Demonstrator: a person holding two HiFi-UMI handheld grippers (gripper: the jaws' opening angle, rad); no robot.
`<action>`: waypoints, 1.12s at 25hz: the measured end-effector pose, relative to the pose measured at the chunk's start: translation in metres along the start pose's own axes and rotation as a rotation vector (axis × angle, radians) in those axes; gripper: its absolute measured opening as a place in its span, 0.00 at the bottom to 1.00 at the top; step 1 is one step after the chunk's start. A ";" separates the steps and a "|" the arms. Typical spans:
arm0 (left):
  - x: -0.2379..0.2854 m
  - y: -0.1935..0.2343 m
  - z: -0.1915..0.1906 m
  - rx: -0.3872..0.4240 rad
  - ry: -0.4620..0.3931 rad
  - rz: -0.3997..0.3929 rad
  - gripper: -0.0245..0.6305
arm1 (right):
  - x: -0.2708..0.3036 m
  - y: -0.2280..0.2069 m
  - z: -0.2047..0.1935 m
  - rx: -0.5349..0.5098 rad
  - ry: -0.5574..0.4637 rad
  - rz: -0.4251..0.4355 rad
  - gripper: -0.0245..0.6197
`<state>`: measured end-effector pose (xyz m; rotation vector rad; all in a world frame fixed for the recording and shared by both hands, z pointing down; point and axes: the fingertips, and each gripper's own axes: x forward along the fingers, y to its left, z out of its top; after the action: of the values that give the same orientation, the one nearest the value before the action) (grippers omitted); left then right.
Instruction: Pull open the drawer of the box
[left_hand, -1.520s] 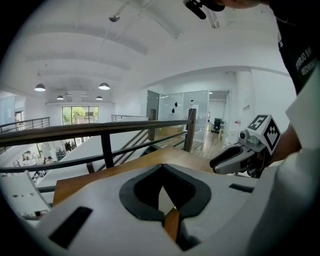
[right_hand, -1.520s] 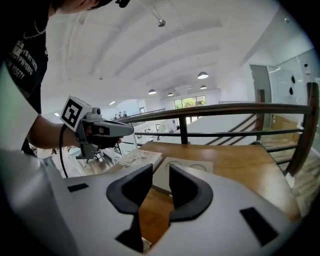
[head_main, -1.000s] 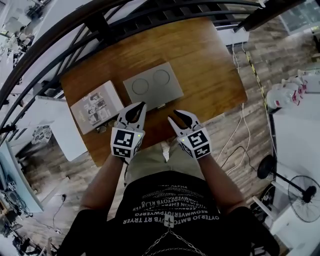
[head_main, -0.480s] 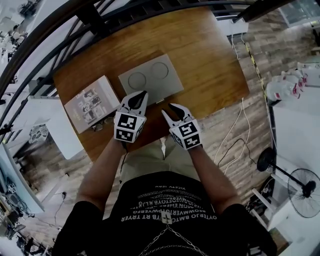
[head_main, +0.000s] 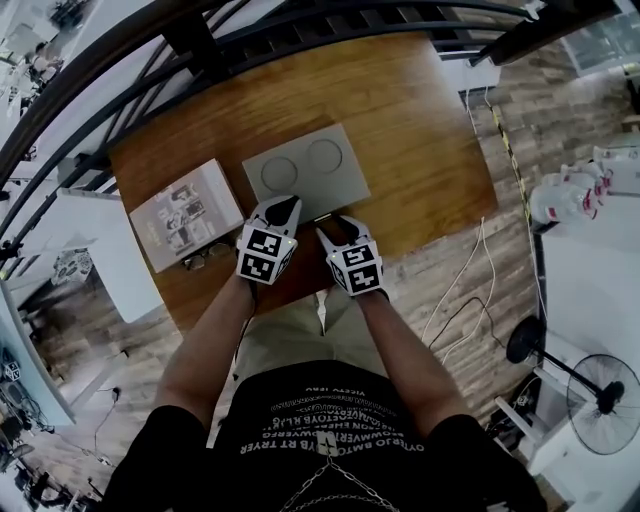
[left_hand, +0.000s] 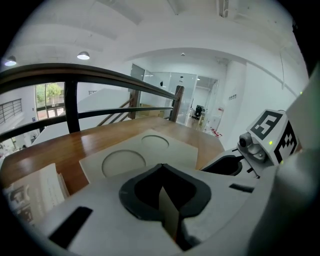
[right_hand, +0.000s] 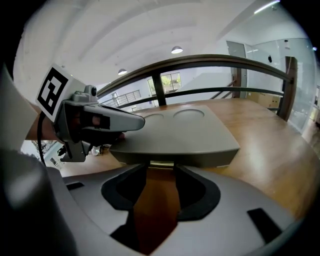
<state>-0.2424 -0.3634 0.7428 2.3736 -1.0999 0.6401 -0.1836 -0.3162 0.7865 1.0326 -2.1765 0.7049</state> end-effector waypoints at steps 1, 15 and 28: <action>0.000 0.001 0.000 -0.004 -0.003 -0.001 0.05 | 0.002 0.000 0.000 0.008 0.005 -0.001 0.32; -0.001 -0.003 -0.006 0.014 0.051 -0.100 0.05 | 0.013 0.001 0.000 0.032 0.061 -0.046 0.30; -0.001 -0.005 -0.010 0.047 0.081 -0.072 0.05 | -0.002 0.006 -0.017 0.034 0.082 -0.052 0.29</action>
<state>-0.2408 -0.3542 0.7491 2.3921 -0.9711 0.7375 -0.1822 -0.3011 0.7951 1.0554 -2.0669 0.7489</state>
